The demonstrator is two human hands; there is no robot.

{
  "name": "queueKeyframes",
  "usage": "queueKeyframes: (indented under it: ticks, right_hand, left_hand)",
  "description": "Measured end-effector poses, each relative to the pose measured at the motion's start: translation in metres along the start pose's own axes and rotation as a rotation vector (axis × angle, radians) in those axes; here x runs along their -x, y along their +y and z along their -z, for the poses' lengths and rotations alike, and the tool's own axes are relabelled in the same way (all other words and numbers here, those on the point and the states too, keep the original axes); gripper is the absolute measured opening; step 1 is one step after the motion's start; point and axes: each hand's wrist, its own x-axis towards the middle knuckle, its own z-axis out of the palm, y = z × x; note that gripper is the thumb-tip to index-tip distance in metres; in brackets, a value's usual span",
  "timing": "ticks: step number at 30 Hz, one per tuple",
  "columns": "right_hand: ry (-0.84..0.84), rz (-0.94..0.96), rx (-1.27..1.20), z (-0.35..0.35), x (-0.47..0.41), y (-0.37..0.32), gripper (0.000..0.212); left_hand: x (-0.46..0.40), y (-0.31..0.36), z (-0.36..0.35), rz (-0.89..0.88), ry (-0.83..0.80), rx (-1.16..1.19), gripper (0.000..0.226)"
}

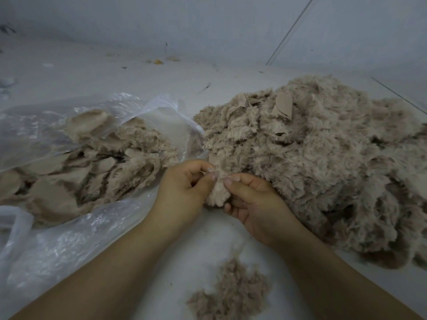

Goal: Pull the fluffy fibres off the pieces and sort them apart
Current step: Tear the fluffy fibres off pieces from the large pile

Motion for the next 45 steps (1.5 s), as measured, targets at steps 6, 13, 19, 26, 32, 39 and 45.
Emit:
queueKeyframes:
  ticks: [6, 13, 19, 26, 32, 39, 45]
  right_hand:
    - [0.001, -0.003, -0.054, -0.001, 0.001, 0.0, 0.012]
    - [-0.018, 0.005, -0.008, 0.004, -0.001, 0.002, 0.018]
    - [-0.03, 0.034, -0.052, 0.005, -0.002, 0.002, 0.02]
    - [-0.02, 0.012, -0.024, 0.003, -0.003, 0.002, 0.035]
    - [-0.08, 0.037, -0.021, 0.005, -0.002, 0.003, 0.018]
    - [-0.112, 0.066, 0.063, 0.009, -0.003, 0.005, 0.033]
    - [-0.034, 0.062, 0.093, 0.01, -0.004, 0.009, 0.02]
  left_hand:
    - [-0.003, 0.001, 0.004, 0.003, 0.113, 0.006, 0.023]
    - [-0.001, 0.006, 0.003, 0.068, -0.119, -0.021, 0.016]
    - [-0.002, 0.006, 0.007, -0.076, 0.129, -0.156, 0.022]
    - [0.002, 0.01, 0.001, -0.181, 0.042, -0.01, 0.024]
    - [0.003, 0.008, 0.002, -0.192, -0.006, -0.011, 0.018]
    - [0.001, 0.004, 0.001, 0.059, -0.015, 0.024, 0.037]
    - [0.004, -0.002, -0.008, 0.118, 0.016, -0.114, 0.018]
